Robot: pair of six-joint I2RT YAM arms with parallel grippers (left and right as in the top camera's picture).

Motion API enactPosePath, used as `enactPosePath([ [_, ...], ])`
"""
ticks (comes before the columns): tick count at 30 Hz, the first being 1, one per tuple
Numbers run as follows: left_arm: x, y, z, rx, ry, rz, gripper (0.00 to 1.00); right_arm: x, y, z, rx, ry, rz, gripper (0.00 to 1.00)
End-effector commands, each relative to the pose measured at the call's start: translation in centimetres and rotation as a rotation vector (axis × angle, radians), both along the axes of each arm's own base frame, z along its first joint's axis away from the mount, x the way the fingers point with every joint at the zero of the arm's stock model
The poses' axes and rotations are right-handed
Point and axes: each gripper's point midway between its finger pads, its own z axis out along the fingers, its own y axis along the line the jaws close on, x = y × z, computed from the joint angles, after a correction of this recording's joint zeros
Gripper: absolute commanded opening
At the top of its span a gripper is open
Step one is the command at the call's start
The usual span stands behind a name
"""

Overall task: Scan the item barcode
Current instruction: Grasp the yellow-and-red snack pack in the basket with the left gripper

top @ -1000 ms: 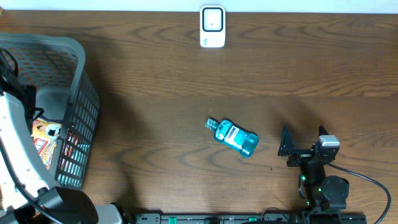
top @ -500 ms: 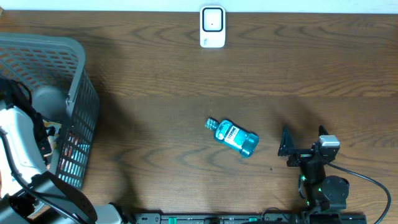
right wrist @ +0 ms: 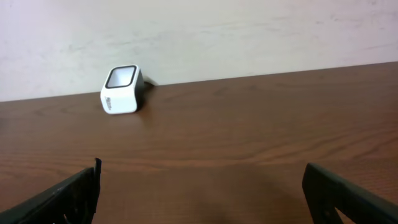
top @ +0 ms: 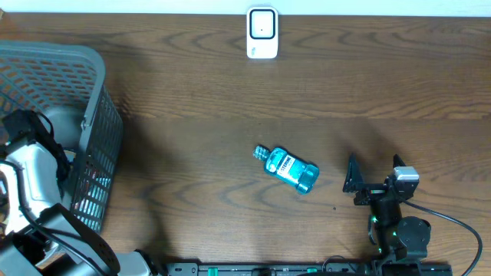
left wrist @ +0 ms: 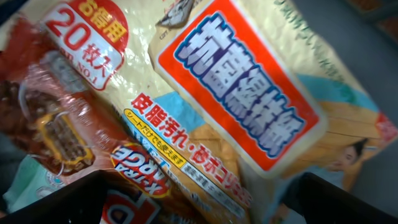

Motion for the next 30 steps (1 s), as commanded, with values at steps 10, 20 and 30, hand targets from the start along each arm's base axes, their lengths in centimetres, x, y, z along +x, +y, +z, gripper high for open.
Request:
enactPosePath([
  [10,-1.0,-0.2,-4.4,-0.067,0.075,0.027,0.87,0.0,-0.1,-0.1,0.006,0.0,-0.007,0.99],
  [20,-0.2,-1.0,-5.8,-0.166,0.068,-0.088,0.07,0.0,-0.1,-0.1,0.006,0.0,-0.007,0.99],
  [30,4.8,0.1,2.9,-0.03,-0.211,-0.29,0.07,0.0,-0.1,-0.1,0.006,0.0,-0.007,0.99],
])
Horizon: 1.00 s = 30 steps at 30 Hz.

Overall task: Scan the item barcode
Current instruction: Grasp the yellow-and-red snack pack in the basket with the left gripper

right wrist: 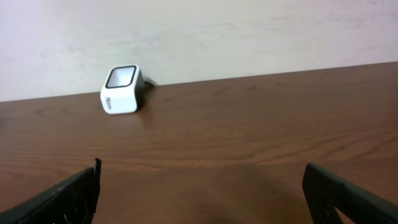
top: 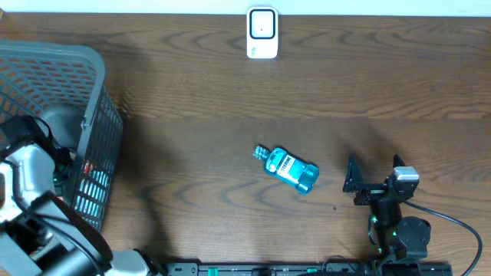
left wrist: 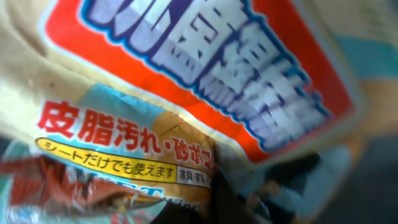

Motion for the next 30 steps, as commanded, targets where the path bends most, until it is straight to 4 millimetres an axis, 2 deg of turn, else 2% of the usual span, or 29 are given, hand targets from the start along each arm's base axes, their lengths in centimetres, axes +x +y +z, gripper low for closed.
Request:
enactPosePath([
  [1,2.7,0.4,6.1,0.09,-0.176,-0.116,0.08,0.0,-0.1,-0.1,0.006,0.0,-0.007,0.99],
  [7,2.7,0.5,12.8,0.242,-0.346,-0.122,0.07,0.0,-0.1,-0.1,0.006,0.0,-0.007,0.99],
  [12,2.3,0.2,16.0,0.312,-0.424,-0.123,0.07,0.0,-0.1,-0.1,0.006,0.0,-0.007,0.99],
  [24,2.1,0.3,16.3,0.326,-0.424,-0.117,0.07,0.0,-0.1,-0.1,0.006,0.0,-0.007,0.99],
  [25,2.0,0.5,16.3,0.334,-0.419,-0.113,0.1,0.0,-0.1,-0.1,0.006,0.0,-0.007,0.99],
  [26,1.9,0.6,16.3,0.34,-0.413,-0.109,0.23,0.0,-0.1,-0.1,0.006,0.0,-0.007,0.99],
  [27,1.8,0.7,16.3,0.344,-0.409,-0.106,0.29,0.0,-0.1,-0.1,0.006,0.0,-0.007,0.99],
  [30,1.8,0.7,16.3,0.349,-0.405,-0.102,0.41,0.0,-0.1,-0.1,0.006,0.0,-0.007,0.99],
])
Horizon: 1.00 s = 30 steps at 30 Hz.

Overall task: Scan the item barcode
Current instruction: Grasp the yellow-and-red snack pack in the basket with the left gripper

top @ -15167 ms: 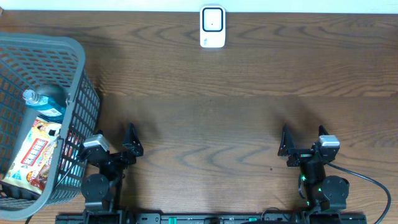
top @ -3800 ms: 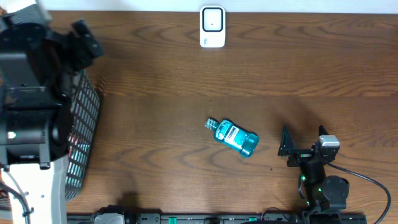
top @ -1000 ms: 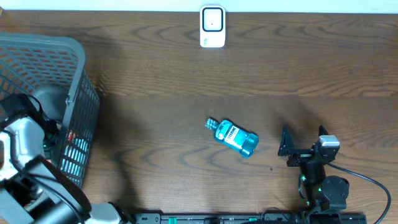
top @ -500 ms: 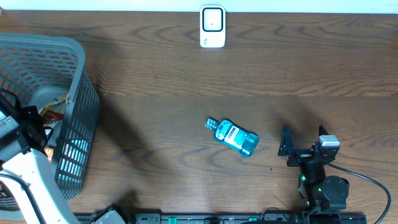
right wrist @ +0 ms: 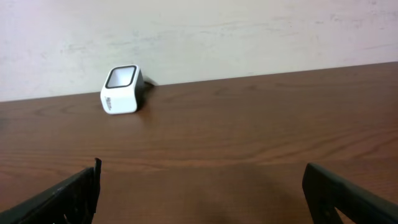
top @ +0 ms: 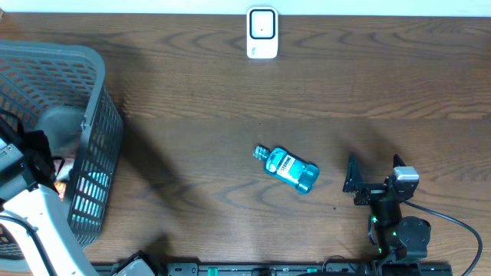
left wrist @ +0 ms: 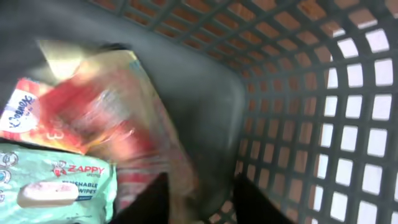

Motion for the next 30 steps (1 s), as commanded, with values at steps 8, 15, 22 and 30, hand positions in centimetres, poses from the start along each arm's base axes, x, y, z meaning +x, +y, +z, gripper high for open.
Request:
enactPosePath([
  [8,0.3,0.8,0.3,0.022,0.02,0.011,0.88,0.0,-0.1,-0.1,0.006,0.0,-0.007,0.99],
  [15,0.8,-0.1,-5.8,-0.149,0.164,-0.023,0.99,0.0,-0.1,-0.1,0.006,0.0,-0.007,0.99],
  [22,1.2,-0.8,-5.8,-0.211,0.114,0.006,0.99,0.0,-0.1,-0.1,0.006,0.0,-0.007,0.99],
  [30,1.5,-0.6,-7.1,-0.229,0.138,0.007,1.0,0.0,-0.1,-0.1,0.006,0.0,-0.007,0.99],
])
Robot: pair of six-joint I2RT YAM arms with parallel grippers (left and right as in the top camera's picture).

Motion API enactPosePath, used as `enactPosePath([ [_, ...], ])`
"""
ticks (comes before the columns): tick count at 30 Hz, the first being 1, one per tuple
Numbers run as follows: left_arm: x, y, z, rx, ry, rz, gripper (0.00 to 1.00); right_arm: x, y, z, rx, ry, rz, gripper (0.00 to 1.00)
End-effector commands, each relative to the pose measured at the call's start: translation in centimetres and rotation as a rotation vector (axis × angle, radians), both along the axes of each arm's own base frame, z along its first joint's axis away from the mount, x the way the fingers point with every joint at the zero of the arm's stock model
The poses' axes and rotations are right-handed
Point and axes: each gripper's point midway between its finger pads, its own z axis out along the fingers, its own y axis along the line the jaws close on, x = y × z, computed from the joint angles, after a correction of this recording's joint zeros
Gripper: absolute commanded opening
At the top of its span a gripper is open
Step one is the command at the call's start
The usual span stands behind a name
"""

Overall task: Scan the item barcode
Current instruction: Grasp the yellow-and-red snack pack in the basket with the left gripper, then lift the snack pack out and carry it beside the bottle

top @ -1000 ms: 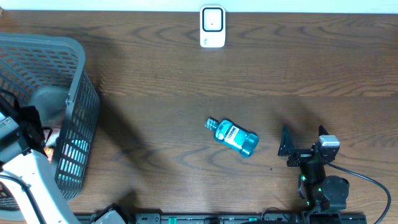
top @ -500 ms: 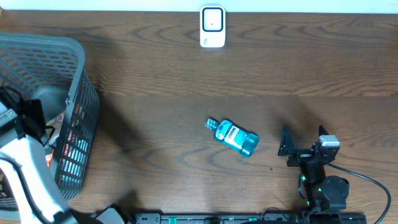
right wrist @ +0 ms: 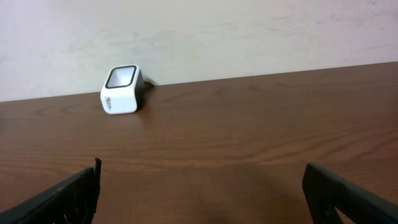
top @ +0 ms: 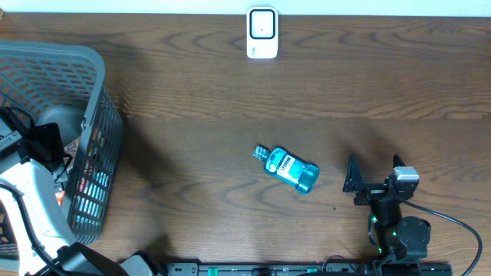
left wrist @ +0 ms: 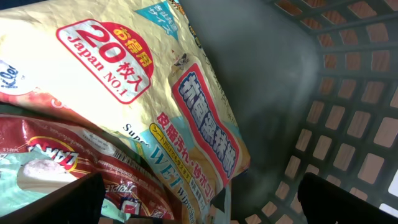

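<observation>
My left gripper [left wrist: 199, 200] hangs open inside the grey mesh basket [top: 98, 84], over a yellow wet-wipes pack [left wrist: 155, 93] with a red "20" badge. Nothing sits between its fingers [left wrist: 59, 199]. In the overhead view the left gripper [top: 44, 142] is at the basket's right wall. The white barcode scanner [top: 262, 33] stands at the table's far edge, also seen as the scanner [right wrist: 121, 91] against the wall. My right gripper [top: 374, 172] rests open near the front right, pointing at bare table [right wrist: 202, 193].
A blue mouthwash bottle [top: 288, 169] lies on its side mid-table, left of the right gripper. In the basket a red snack pack [left wrist: 62, 158] and a pale green pack [left wrist: 37, 177] lie beside the wipes. The basket's mesh wall [left wrist: 348, 106] stands close on the right.
The left jaws stood close together over a blurred pack; now they are wide apart and the wipes pack lies flat in the basket. The left wrist has shifted slightly. The right arm is unchanged.
The left gripper hung open close over the wipes pack in the basket. Then its jaws were narrow at the pack's edge, then narrow in a blurred view of the basket floor. Now it is open with the pack lying below. The bottle, scanner and right gripper stayed put.
</observation>
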Motion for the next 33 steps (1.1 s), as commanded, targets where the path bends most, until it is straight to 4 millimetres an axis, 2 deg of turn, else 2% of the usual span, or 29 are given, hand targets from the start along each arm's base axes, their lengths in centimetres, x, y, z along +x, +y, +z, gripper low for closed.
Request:
enactPosePath([
  [1,0.8,0.5,-0.8,-0.014,0.008,0.005,1.0,0.0,-0.1,-0.1,0.006,0.0,-0.007,0.99],
  [8,3.0,1.9,-4.6,-0.04,0.024,-0.002,0.98,0.0,-0.1,-0.1,0.006,0.0,-0.007,0.99],
  [10,4.2,1.9,-5.7,-0.064,0.001,-0.029,0.84,0.0,-0.1,-0.1,0.006,0.0,-0.007,0.99],
  [11,4.8,1.8,-6.1,-0.074,-0.015,-0.053,0.65,0.0,-0.1,-0.1,0.006,0.0,-0.007,0.99],
  [12,5.4,1.8,-6.5,-0.082,-0.031,-0.08,0.53,0.0,-0.1,-0.1,0.006,0.0,-0.007,0.99],
  [13,6.1,1.6,-6.9,-0.089,-0.047,-0.118,0.22,0.0,-0.1,-0.1,0.006,0.0,-0.007,0.99],
  [14,6.4,1.5,-7.2,-0.096,-0.051,-0.138,0.07,0.0,-0.1,-0.1,0.006,0.0,-0.007,0.99],
  [16,6.5,1.2,-7.3,-0.105,-0.057,-0.159,0.08,0.0,-0.1,-0.1,0.006,0.0,-0.007,0.99],
  [18,7.3,1.0,-6.2,-0.089,-0.098,-0.207,0.07,0.0,-0.1,-0.1,0.006,0.0,-0.007,0.99],
  [20,8.4,0.8,-4.1,-0.062,-0.171,-0.27,0.07,0.0,-0.1,-0.1,0.006,0.0,-0.007,0.99],
  [22,9.2,0.6,-0.2,0.001,-0.258,-0.321,0.07,0.0,-0.1,-0.1,0.006,0.0,-0.007,0.99],
  [25,9.3,0.6,5.6,0.118,-0.355,-0.35,0.07,0.0,-0.1,-0.1,0.006,0.0,-0.007,0.99],
  [29,7.9,-0.2,14.1,0.313,-0.489,-0.387,0.08,0.0,-0.1,-0.1,0.006,0.0,-0.007,0.99],
  [30,7.0,-1.0,17.4,0.387,-0.545,-0.399,0.07,0.0,-0.1,-0.1,0.006,0.0,-0.007,0.99],
  [33,4.9,-2.7,22.2,0.489,-0.635,-0.404,0.07,0.0,-0.1,-0.1,0.006,0.0,-0.007,0.99],
])
